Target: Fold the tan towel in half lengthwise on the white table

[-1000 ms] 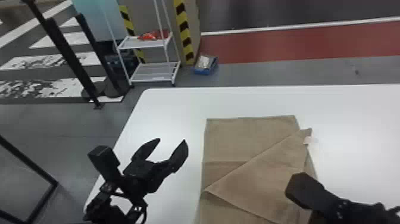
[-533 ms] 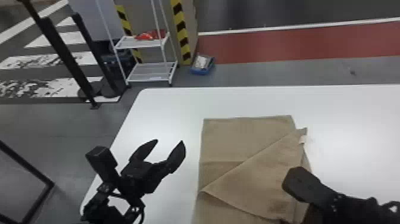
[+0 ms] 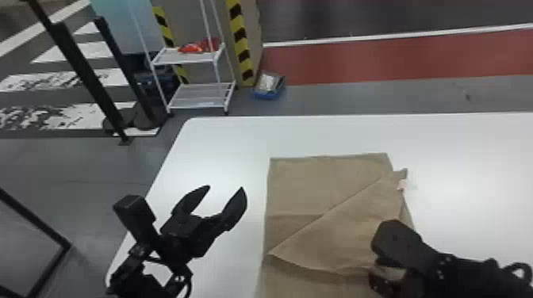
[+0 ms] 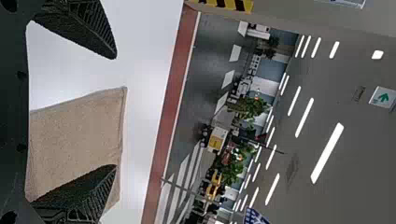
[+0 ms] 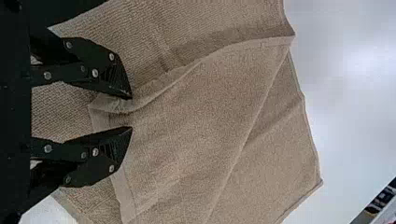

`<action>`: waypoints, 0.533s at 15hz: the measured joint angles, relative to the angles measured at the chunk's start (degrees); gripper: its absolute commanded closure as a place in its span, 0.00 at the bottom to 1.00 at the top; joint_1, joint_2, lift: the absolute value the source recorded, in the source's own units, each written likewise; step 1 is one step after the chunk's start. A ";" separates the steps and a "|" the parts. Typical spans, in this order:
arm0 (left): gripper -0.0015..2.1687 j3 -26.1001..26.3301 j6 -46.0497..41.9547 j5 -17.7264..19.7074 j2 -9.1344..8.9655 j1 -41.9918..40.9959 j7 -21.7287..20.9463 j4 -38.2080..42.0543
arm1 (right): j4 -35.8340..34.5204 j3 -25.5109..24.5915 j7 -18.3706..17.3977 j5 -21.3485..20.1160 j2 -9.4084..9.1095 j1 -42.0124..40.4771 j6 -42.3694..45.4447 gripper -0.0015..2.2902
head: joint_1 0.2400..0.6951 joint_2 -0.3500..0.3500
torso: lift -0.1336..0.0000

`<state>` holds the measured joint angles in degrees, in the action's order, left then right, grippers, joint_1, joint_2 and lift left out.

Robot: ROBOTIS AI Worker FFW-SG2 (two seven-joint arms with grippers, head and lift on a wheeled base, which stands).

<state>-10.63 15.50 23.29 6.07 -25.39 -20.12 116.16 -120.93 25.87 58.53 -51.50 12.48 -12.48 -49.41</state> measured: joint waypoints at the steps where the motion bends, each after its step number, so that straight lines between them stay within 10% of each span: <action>1: 0.02 0.00 0.00 0.00 0.00 0.04 -0.01 -0.03 | -0.06 -0.10 0.01 0.00 0.00 -0.02 0.04 0.85 | 1.00 0.81 | 0.27; 8: 0.02 0.26 2.86 -0.15 0.03 3.68 -2.02 -1.40 | -4.60 -5.04 0.13 2.42 0.15 -1.87 0.45 0.89 | 1.00 0.75 | 0.27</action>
<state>-10.37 18.37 23.14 6.10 -21.71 -22.13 114.76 -125.52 20.83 58.66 -49.08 12.63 -14.35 -48.96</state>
